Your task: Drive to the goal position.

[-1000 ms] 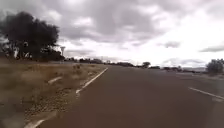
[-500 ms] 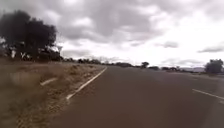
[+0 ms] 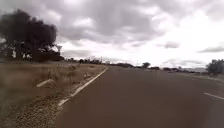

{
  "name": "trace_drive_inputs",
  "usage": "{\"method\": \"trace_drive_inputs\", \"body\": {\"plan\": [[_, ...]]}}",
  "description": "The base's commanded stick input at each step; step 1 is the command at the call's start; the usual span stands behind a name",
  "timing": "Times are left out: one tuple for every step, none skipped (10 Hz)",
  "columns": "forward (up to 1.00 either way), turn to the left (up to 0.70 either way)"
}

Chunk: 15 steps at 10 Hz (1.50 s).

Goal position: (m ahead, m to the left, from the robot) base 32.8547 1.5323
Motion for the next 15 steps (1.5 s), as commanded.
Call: {"method": "trace_drive_inputs", "body": {"plan": [[0.85, 0.00], [1.00, 0.00], [1.00, 0.00], [1.00, 0.00], [1.00, 0.00], [1.00, 0.00], [1.00, 0.00], [1.00, -0.08], [1.00, -0.03], [1.00, 0.00], [1.00, 0.00], [1.00, 0.00], [1.00, 0.00], [1.00, -0.03], [1.00, -0.07]]}}
